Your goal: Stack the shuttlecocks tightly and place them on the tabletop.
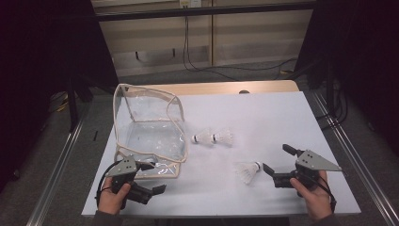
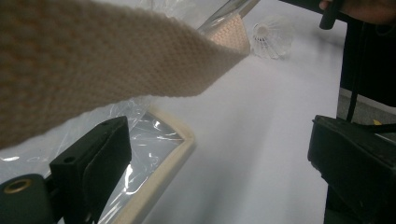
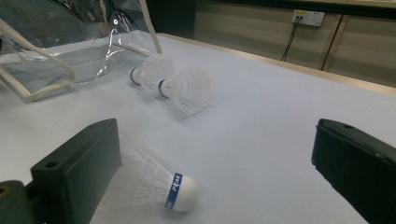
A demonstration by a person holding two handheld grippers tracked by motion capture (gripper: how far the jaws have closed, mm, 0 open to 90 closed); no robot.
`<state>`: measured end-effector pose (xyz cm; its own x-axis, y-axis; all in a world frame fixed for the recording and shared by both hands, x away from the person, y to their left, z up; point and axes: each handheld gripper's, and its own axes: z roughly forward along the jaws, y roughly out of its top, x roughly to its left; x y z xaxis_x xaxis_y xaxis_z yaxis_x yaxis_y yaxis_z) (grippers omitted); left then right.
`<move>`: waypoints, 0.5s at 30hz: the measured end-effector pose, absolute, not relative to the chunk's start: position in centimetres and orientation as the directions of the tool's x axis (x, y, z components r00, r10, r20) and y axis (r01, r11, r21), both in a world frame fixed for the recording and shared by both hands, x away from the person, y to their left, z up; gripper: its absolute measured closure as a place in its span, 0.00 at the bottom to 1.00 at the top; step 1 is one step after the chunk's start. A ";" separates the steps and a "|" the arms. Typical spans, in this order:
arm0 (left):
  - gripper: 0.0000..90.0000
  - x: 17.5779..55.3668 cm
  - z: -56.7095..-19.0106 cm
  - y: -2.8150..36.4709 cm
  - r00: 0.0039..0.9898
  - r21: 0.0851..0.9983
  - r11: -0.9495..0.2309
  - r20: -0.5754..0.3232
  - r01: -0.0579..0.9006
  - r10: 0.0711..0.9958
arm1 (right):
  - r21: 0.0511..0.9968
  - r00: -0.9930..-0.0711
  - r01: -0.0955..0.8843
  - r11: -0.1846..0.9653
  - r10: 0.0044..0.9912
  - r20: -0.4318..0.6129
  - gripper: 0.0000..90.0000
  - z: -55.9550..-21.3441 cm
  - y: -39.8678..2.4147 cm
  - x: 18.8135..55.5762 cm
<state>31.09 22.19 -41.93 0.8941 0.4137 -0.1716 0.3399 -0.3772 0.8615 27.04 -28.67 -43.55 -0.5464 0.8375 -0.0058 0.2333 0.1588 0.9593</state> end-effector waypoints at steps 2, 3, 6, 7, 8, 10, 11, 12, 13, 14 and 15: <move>0.07 31.1 -41.9 22.2 0.894 0.863 -0.374 -0.173 0.340 0.412 | 0.957 -0.543 0.241 0.163 0.839 -0.007 0.01 -43.5 -28.7 27.1; 0.07 31.1 -41.9 22.2 0.894 0.863 -0.375 -0.173 0.340 0.412 | 0.957 -0.540 0.245 0.156 0.842 0.001 0.01 -43.5 -28.7 27.4; 0.07 31.1 -41.9 22.2 0.895 0.862 -0.376 -0.174 0.340 0.410 | 0.954 -0.534 0.255 0.156 0.846 0.004 0.01 -43.4 -28.7 27.8; 0.07 31.1 -41.9 22.2 0.895 0.861 -0.376 -0.176 0.342 0.411 | 0.953 -0.533 0.259 0.154 0.846 0.009 0.01 -43.3 -28.7 28.0; 0.07 31.1 -41.9 22.2 0.895 0.861 -0.376 -0.175 0.342 0.411 | 0.953 -0.533 0.262 0.153 0.846 0.011 0.01 -43.2 -28.6 28.1; 0.07 31.0 -41.9 22.2 0.894 0.862 -0.374 -0.177 0.343 0.412 | 0.951 -0.533 0.270 0.152 0.846 0.016 0.01 -43.1 -28.5 28.5; 0.07 31.0 -41.9 22.2 0.894 0.862 -0.374 -0.177 0.343 0.413 | 0.949 -0.532 0.274 0.154 0.846 0.016 0.01 -43.1 -28.4 28.7; 0.07 31.0 -41.9 22.2 0.894 0.860 -0.377 -0.175 0.343 0.412 | 0.946 -0.530 0.283 0.161 0.848 0.015 0.01 -43.0 -28.3 28.9; 0.07 31.0 -41.9 22.2 0.894 0.862 -0.374 -0.177 0.343 0.413 | 0.941 -0.527 0.293 0.171 0.850 0.010 0.01 -42.9 -28.2 29.1; 0.07 31.0 -41.9 22.2 0.894 0.862 -0.374 -0.177 0.343 0.413 | 0.941 -0.527 0.293 0.171 0.850 0.010 0.01 -42.9 -28.2 29.1; 0.07 31.0 -42.0 22.2 0.894 0.862 -0.373 -0.177 0.343 0.413 | 0.938 -0.531 0.300 0.176 0.847 0.011 0.02 -42.8 -28.0 29.4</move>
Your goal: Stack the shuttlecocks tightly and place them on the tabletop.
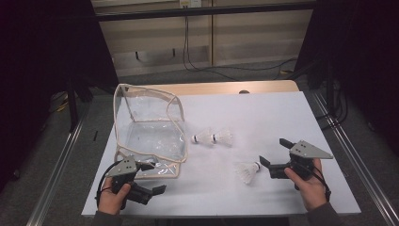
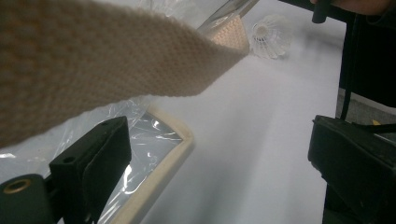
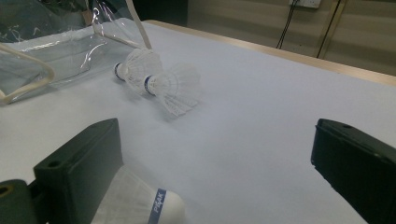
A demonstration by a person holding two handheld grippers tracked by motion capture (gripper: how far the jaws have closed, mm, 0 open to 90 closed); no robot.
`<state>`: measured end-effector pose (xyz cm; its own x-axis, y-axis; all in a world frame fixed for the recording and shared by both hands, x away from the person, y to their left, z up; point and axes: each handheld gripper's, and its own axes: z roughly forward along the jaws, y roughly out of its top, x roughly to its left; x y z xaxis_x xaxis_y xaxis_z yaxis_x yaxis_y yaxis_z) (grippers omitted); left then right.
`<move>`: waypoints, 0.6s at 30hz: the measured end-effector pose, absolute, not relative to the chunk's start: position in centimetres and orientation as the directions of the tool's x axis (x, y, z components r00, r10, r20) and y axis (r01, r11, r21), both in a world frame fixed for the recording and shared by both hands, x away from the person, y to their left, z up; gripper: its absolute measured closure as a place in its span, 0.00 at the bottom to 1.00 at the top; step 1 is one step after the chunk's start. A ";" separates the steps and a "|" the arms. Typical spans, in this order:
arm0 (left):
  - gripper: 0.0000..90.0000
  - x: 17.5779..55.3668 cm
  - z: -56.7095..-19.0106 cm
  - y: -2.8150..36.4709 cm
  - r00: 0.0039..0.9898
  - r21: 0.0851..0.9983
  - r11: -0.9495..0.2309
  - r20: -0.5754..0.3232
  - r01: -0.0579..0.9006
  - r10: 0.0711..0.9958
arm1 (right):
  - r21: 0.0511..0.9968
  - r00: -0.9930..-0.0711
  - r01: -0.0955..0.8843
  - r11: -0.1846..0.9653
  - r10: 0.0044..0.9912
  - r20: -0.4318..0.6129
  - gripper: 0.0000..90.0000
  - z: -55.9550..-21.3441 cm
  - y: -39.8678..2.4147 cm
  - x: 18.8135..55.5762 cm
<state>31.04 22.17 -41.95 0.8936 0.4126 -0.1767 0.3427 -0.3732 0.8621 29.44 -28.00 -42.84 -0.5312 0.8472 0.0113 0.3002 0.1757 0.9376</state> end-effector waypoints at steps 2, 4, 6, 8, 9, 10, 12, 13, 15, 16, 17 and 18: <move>0.07 31.0 -41.9 22.2 0.894 0.862 -0.374 -0.175 0.341 0.413 | 0.937 -0.537 0.301 0.175 0.844 0.015 0.02 -42.8 -27.9 29.6; 0.07 31.1 -41.9 22.2 0.894 0.861 -0.376 -0.175 0.342 0.413 | 0.933 -0.539 0.309 0.184 0.843 0.012 0.02 -42.6 -27.7 30.1; 0.07 31.0 -42.0 22.2 0.893 0.862 -0.373 -0.176 0.343 0.413 | 0.929 -0.540 0.318 0.187 0.842 0.015 0.02 -42.5 -27.6 30.5; 0.07 31.0 -42.0 22.2 0.894 0.862 -0.374 -0.175 0.342 0.413 | 0.928 -0.538 0.325 0.185 0.842 0.020 0.02 -42.5 -27.5 30.7; 0.07 31.0 -42.0 22.2 0.894 0.862 -0.374 -0.177 0.342 0.411 | 0.924 -0.539 0.332 0.188 0.842 0.023 0.02 -42.3 -27.4 31.0; 0.07 31.0 -42.0 22.2 0.894 0.862 -0.374 -0.177 0.342 0.411 | 0.924 -0.539 0.332 0.188 0.842 0.023 0.02 -42.3 -27.4 31.0; 0.07 31.0 -41.9 22.2 0.894 0.861 -0.378 -0.173 0.341 0.412 | 0.922 -0.542 0.336 0.191 0.840 0.024 0.02 -41.9 -27.1 31.6; 0.07 31.1 -41.9 22.2 0.895 0.863 -0.376 -0.170 0.337 0.412 | 0.923 -0.544 0.334 0.191 0.839 0.023 0.02 -41.7 -27.1 31.9; 0.07 31.1 -41.9 22.2 0.895 0.863 -0.376 -0.169 0.337 0.413 | 0.921 -0.544 0.339 0.189 0.838 0.028 0.02 -41.4 -26.8 32.2; 0.07 31.1 -41.9 22.2 0.895 0.863 -0.376 -0.169 0.337 0.413 | 0.919 -0.543 0.342 0.194 0.839 0.025 0.02 -41.2 -26.7 32.4; 0.07 31.1 -41.9 22.2 0.895 0.863 -0.376 -0.170 0.338 0.413 | 0.918 -0.544 0.344 0.198 0.839 0.023 0.02 -41.1 -26.6 32.6; 0.07 31.0 -42.0 22.2 0.894 0.862 -0.374 -0.174 0.341 0.414 | 0.915 -0.543 0.350 0.201 0.839 0.024 0.02 -41.0 -26.4 32.8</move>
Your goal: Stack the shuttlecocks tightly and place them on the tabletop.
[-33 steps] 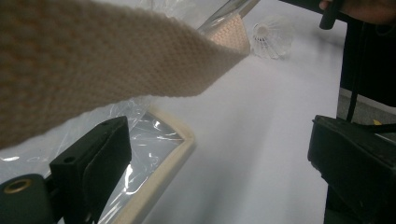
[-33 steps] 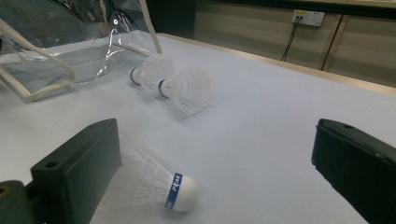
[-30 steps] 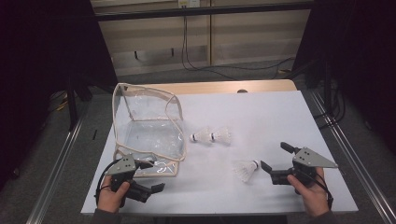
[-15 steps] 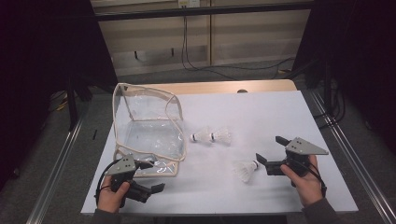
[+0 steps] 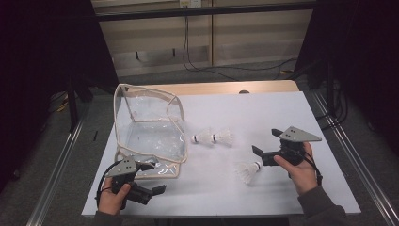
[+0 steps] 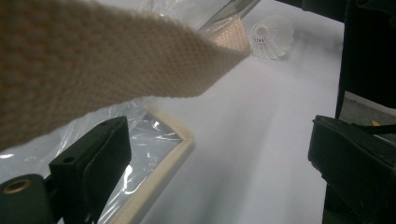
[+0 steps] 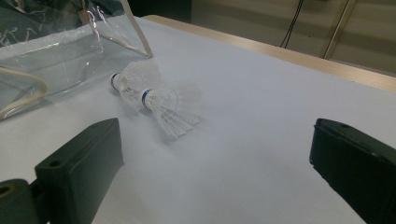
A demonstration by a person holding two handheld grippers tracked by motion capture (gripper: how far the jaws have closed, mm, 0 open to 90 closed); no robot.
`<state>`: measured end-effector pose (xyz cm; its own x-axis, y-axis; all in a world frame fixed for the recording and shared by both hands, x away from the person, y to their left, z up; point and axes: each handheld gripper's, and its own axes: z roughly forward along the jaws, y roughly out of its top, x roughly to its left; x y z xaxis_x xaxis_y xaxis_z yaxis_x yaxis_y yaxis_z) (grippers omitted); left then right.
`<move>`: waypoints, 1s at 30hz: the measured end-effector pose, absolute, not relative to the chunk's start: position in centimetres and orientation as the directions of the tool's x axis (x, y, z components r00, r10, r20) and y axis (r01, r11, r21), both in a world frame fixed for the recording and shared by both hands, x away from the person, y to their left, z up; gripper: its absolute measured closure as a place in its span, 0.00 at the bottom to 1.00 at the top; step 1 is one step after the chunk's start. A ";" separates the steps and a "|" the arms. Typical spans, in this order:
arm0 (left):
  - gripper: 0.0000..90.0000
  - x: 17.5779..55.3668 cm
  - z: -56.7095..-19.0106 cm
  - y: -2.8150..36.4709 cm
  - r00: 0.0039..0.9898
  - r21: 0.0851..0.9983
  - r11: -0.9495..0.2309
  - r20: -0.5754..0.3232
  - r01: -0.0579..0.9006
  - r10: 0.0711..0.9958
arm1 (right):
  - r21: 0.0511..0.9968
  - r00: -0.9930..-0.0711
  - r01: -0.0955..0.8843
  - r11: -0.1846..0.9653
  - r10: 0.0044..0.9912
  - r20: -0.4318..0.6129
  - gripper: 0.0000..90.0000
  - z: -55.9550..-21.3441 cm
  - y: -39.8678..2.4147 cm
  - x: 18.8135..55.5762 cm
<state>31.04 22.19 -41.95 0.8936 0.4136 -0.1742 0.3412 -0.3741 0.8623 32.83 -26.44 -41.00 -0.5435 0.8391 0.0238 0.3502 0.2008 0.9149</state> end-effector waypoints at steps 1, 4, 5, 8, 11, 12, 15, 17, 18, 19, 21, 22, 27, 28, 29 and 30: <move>0.07 31.0 -41.9 22.2 0.893 0.861 -0.374 -0.177 0.344 0.414 | 0.913 -0.543 0.353 0.204 0.839 0.023 0.02 -40.9 -26.3 33.1; 0.06 31.0 -41.9 22.2 0.894 0.861 -0.376 -0.175 0.343 0.413 | 0.908 -0.542 0.363 0.207 0.840 0.025 0.02 -40.8 -26.0 33.7; 0.06 31.0 -42.0 22.2 0.894 0.863 -0.373 -0.175 0.341 0.413 | 0.907 -0.542 0.365 0.210 0.840 0.023 0.02 -40.8 -25.9 33.9; 0.06 31.0 -41.9 22.2 0.894 0.861 -0.376 -0.175 0.342 0.413 | 0.906 -0.542 0.370 0.205 0.840 0.032 0.02 -40.7 -25.8 34.3; 0.06 31.0 -42.0 22.2 0.894 0.862 -0.373 -0.177 0.342 0.412 | 0.906 -0.537 0.376 0.195 0.843 0.042 0.02 -40.6 -25.7 34.8; 0.06 31.0 -42.0 22.2 0.894 0.863 -0.373 -0.176 0.342 0.412 | 0.904 -0.536 0.379 0.198 0.843 0.040 0.03 -40.5 -25.7 34.9; 0.06 31.0 -42.0 22.2 0.894 0.863 -0.373 -0.177 0.342 0.412 | 0.902 -0.535 0.382 0.200 0.844 0.040 0.03 -40.4 -25.6 35.4; 0.06 31.0 -42.0 22.2 0.894 0.861 -0.375 -0.175 0.342 0.412 | 0.901 -0.536 0.385 0.200 0.843 0.042 0.03 -40.3 -25.4 35.6; 0.06 31.0 -42.0 22.2 0.894 0.861 -0.375 -0.175 0.342 0.412 | 0.901 -0.536 0.385 0.200 0.843 0.042 0.03 -40.3 -25.4 35.6; 0.06 31.0 -42.0 22.1 0.894 0.863 -0.374 -0.174 0.341 0.413 | 0.900 -0.539 0.388 0.201 0.841 0.045 0.03 -40.3 -25.1 35.9; 0.06 31.0 -42.0 22.2 0.894 0.862 -0.376 -0.174 0.341 0.413 | 0.897 -0.544 0.392 0.205 0.838 0.046 0.03 -40.3 -24.8 36.2; 0.06 31.0 -42.0 22.2 0.894 0.862 -0.375 -0.174 0.341 0.412 | 0.896 -0.546 0.392 0.209 0.837 0.044 0.03 -40.3 -24.7 36.3; 0.06 31.0 -42.0 22.2 0.895 0.862 -0.376 -0.174 0.340 0.411 | 0.884 -0.566 0.404 0.234 0.824 0.040 0.04 -40.3 -23.8 37.0; 0.06 31.0 -42.0 22.2 0.895 0.862 -0.376 -0.174 0.340 0.411 | 0.883 -0.566 0.407 0.234 0.823 0.042 0.04 -40.3 -23.6 37.1; 0.06 31.0 -42.0 22.2 0.896 0.862 -0.380 -0.168 0.336 0.412 | 0.882 -0.568 0.409 0.234 0.822 0.045 0.04 -40.3 -23.5 37.3; 0.06 31.0 -42.0 22.3 0.895 0.863 -0.378 -0.169 0.337 0.412 | 0.882 -0.571 0.409 0.233 0.820 0.048 0.04 -40.3 -23.3 37.4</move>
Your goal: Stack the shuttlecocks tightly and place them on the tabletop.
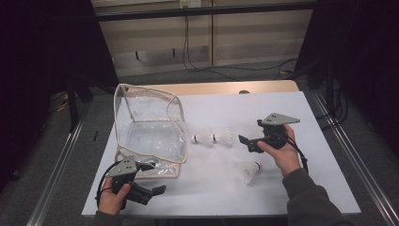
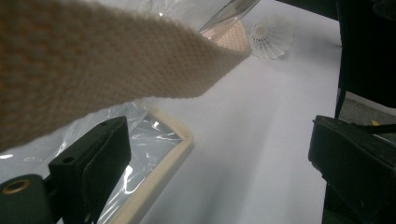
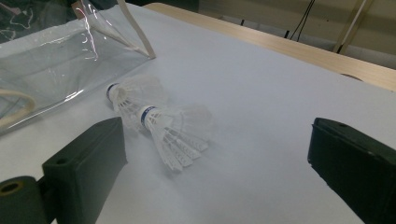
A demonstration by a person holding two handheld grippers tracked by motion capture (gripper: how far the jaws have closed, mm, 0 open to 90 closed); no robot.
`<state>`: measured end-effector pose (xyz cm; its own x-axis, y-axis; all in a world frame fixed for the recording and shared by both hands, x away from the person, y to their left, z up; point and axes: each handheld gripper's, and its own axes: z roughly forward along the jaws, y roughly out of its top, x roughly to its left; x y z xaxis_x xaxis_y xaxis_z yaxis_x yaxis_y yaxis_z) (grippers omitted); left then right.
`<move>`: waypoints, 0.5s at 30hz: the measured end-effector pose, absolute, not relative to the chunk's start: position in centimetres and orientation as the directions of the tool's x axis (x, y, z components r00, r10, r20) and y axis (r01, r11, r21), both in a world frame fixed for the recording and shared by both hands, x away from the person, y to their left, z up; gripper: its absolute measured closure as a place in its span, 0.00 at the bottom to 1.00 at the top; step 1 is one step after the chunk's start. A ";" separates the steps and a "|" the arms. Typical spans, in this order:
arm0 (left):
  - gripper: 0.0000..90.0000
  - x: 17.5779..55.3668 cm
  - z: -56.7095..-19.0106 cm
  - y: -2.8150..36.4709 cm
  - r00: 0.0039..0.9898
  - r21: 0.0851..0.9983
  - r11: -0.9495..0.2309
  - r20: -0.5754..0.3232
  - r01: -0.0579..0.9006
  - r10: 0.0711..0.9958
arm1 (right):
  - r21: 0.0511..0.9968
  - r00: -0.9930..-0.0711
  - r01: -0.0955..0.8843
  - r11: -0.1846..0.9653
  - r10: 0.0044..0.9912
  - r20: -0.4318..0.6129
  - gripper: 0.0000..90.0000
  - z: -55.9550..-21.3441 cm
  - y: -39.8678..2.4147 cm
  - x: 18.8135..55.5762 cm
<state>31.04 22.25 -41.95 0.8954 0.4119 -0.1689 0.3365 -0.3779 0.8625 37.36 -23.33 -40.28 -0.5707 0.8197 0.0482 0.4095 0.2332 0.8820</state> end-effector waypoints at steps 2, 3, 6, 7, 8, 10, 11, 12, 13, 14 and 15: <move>0.06 31.0 -42.0 22.2 0.895 0.862 -0.376 -0.172 0.339 0.412 | 0.879 -0.574 0.411 0.242 0.818 0.043 0.05 -40.3 -23.1 37.6; 0.06 31.0 -42.0 22.2 0.895 0.862 -0.376 -0.172 0.339 0.412 | 0.879 -0.574 0.412 0.241 0.817 0.045 0.05 -40.2 -23.0 37.7; 0.06 31.1 -42.0 22.3 0.896 0.863 -0.382 -0.159 0.329 0.414 | 0.880 -0.576 0.417 0.229 0.815 0.062 0.06 -40.2 -22.8 37.9; 0.06 31.0 -42.0 22.2 0.895 0.862 -0.378 -0.170 0.338 0.413 | 0.879 -0.578 0.419 0.228 0.814 0.065 0.06 -40.2 -22.7 38.0; 0.06 31.0 -42.0 22.2 0.895 0.862 -0.378 -0.170 0.338 0.413 | 0.877 -0.579 0.424 0.226 0.812 0.071 0.07 -40.3 -22.6 38.1; 0.06 31.0 -42.0 22.2 0.894 0.862 -0.376 -0.171 0.339 0.413 | 0.875 -0.587 0.429 0.225 0.805 0.081 0.10 -40.3 -22.4 38.3; 0.06 31.0 -42.0 22.2 0.894 0.862 -0.376 -0.172 0.340 0.414 | 0.872 -0.588 0.434 0.226 0.805 0.084 0.10 -40.3 -22.3 38.3; 0.06 31.0 -42.0 22.2 0.895 0.862 -0.379 -0.167 0.336 0.413 | 0.869 -0.591 0.435 0.235 0.803 0.079 0.10 -40.3 -22.2 38.4; 0.06 31.1 -42.0 22.2 0.895 0.863 -0.380 -0.162 0.332 0.415 | 0.868 -0.593 0.437 0.235 0.801 0.082 0.11 -40.3 -22.1 38.5; 0.06 31.1 -42.0 22.3 0.896 0.863 -0.382 -0.160 0.331 0.414 | 0.865 -0.598 0.441 0.239 0.797 0.085 0.11 -40.3 -22.0 38.6; 0.06 31.1 -42.0 22.3 0.896 0.863 -0.382 -0.160 0.331 0.414 | 0.864 -0.603 0.442 0.240 0.793 0.088 0.12 -40.3 -22.0 38.7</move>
<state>31.08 22.25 -41.96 0.8962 0.4137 -0.1602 0.3306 -0.3819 0.8630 38.68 -21.96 -40.30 -0.6031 0.7928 0.0880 0.4418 0.2401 0.8644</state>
